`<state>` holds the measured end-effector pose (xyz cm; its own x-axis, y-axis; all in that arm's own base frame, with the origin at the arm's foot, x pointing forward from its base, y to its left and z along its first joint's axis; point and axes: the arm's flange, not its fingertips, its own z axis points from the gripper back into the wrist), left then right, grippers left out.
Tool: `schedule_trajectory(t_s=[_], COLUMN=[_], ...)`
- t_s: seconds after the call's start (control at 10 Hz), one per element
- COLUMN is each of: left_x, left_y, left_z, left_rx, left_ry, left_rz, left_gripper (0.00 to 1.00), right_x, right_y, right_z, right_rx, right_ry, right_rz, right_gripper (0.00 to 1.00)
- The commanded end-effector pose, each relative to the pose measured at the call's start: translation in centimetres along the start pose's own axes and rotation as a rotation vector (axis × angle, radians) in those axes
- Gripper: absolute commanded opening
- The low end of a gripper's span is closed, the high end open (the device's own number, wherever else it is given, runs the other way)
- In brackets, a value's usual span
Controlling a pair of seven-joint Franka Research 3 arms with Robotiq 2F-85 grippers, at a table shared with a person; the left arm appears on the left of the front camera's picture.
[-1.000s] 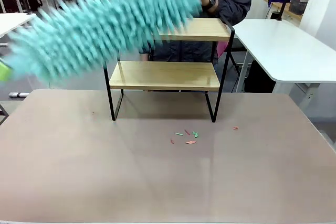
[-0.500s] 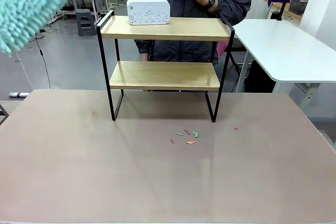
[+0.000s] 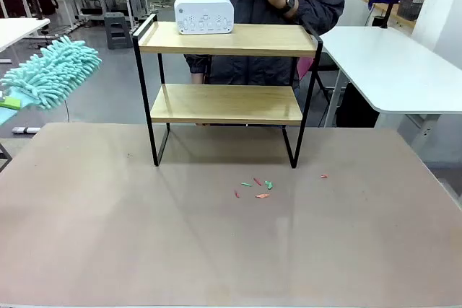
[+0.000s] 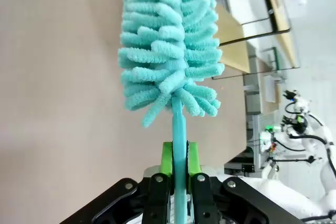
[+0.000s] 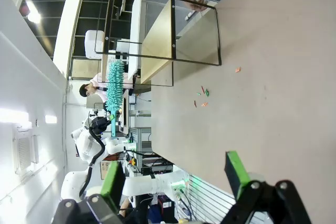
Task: Clean the shelf.
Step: Clean the remaining tier of the Shelf with the Duster once objects are removed, then hand the Duster back to the human.
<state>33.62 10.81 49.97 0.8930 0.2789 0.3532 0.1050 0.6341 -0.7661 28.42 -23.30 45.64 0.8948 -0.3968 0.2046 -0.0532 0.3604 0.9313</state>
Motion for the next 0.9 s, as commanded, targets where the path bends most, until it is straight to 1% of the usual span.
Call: schedule_trajectory(t_s=[0.0,0.8], left_x=[-0.97,-0.97], left_y=[-1.09,-1.09], left_z=[2.28,2.28], left_rx=[-0.038,-0.038], left_ry=[-0.016,-0.016], left_rz=[-0.031,-0.031], left_gripper=[0.12,0.12], right_x=[0.04,0.04], right_y=[0.02,0.02], right_z=[-0.04,-0.04], right_rx=[0.015,0.015], right_ry=[-0.01,-0.01], right_rz=[0.029,0.029], right_gripper=[1.0,1.0])
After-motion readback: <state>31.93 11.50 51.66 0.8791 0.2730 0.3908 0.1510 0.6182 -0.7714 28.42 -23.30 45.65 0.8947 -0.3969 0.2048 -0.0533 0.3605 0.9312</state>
